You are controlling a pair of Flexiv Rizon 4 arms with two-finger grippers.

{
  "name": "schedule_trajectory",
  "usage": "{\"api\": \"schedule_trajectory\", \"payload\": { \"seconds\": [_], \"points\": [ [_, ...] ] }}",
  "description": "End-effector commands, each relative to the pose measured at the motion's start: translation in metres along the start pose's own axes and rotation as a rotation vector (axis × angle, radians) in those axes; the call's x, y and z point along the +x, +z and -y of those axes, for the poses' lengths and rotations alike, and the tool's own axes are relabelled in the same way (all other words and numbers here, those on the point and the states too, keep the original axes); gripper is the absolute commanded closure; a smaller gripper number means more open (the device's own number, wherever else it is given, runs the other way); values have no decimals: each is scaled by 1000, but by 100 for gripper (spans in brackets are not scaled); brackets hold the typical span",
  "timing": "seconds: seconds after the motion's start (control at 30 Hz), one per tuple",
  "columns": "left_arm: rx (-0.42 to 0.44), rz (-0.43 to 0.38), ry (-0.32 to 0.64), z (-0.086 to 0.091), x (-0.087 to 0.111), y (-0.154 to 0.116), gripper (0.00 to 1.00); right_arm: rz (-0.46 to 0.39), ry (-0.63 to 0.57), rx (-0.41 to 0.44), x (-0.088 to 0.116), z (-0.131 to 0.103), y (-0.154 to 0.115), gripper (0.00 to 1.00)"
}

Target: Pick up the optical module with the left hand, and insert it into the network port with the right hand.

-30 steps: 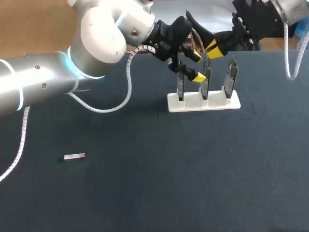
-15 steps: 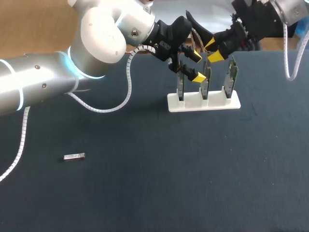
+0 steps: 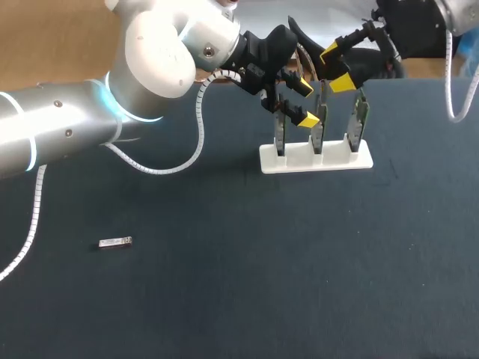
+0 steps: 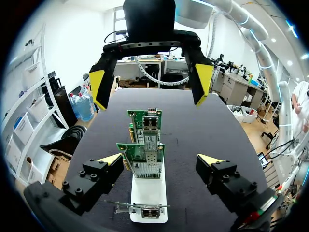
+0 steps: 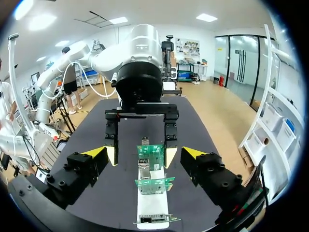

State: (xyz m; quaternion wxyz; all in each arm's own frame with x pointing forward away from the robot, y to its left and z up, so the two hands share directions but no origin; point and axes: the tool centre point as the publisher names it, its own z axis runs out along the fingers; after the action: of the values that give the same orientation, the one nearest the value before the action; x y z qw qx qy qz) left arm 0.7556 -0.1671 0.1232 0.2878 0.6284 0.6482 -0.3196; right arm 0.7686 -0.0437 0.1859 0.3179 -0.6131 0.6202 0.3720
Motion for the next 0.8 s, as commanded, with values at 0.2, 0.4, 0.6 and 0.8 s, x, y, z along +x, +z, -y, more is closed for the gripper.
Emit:
{"api": "schedule_trajectory", "payload": {
  "seconds": [0.2, 0.4, 0.6, 0.8],
  "points": [
    [4, -4, -1, -2, -1, 0, 0, 9, -23, 4, -6, -1, 1, 100],
    [4, -4, -1, -2, -1, 0, 0, 3, -29, 8, -5, -1, 4, 100],
    [4, -4, -1, -2, -1, 0, 0, -10, -23, 12, -2, 0, 7, 100],
    [4, -4, -1, -2, -1, 0, 0, -17, -21, 2, -1, -1, 8, 100]
  ]
}}
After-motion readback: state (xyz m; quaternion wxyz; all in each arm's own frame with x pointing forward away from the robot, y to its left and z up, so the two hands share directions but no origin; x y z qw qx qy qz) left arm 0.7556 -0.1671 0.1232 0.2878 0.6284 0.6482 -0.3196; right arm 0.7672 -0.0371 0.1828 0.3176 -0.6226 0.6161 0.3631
